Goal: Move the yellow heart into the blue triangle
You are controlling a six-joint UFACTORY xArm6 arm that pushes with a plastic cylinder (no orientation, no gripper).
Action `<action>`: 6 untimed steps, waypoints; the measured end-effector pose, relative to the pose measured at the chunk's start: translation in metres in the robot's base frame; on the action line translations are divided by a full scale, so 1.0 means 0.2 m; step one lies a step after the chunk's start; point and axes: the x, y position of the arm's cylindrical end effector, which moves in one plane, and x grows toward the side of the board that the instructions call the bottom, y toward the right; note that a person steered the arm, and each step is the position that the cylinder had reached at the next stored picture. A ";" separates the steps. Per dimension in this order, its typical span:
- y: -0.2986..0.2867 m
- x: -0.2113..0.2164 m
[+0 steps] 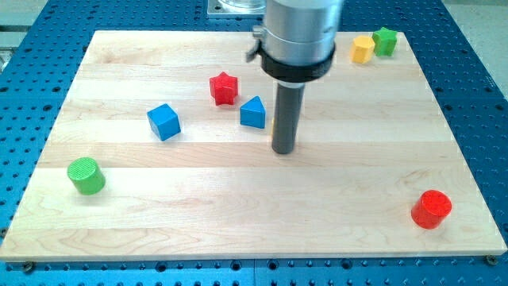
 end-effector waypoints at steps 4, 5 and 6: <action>0.04 -0.12; 0.03 -0.15; -0.09 0.22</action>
